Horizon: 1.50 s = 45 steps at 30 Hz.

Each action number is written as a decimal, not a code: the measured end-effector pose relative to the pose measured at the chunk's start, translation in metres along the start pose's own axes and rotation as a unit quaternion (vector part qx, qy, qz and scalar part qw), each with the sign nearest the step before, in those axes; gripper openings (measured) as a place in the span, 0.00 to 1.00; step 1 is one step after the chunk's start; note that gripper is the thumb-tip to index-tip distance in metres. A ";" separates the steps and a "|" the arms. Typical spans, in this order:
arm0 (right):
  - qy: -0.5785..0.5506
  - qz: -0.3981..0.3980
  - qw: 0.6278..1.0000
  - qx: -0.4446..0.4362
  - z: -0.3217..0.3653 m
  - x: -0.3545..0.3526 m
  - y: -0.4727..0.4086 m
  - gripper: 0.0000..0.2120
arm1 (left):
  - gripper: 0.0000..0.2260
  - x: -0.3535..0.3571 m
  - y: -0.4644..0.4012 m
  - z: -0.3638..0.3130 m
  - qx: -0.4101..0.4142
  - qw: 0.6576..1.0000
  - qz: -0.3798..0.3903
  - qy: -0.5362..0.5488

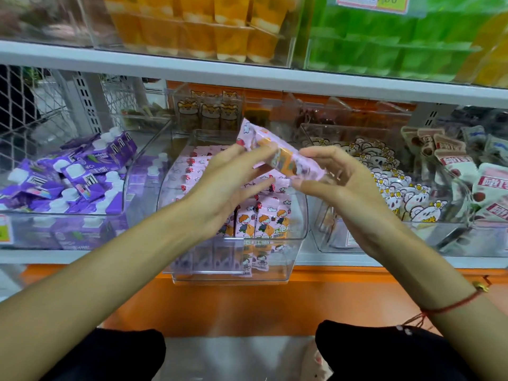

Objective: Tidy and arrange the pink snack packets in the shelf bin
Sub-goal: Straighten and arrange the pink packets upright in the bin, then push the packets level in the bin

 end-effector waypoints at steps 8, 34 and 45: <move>0.106 0.014 0.991 -0.086 0.002 -0.001 0.004 0.21 | 0.18 0.011 0.008 -0.002 0.236 0.927 0.022 -0.291; -0.027 0.013 0.999 0.017 -0.001 0.005 -0.001 0.14 | 0.10 0.006 0.004 -0.001 -0.145 0.988 0.027 0.043; 0.129 -0.003 0.992 -0.014 0.002 0.012 0.002 0.16 | 0.10 0.013 0.012 0.004 0.218 0.899 0.029 -0.379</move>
Point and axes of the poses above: each hand's wrist, its own y-axis away from the middle knuckle, its own x-axis out of the palm, z = x × y, the point moved 1 cm from there along -y, towards the middle knuckle, and after that the axes turned 7 degrees about z, right-handed, at the moved point
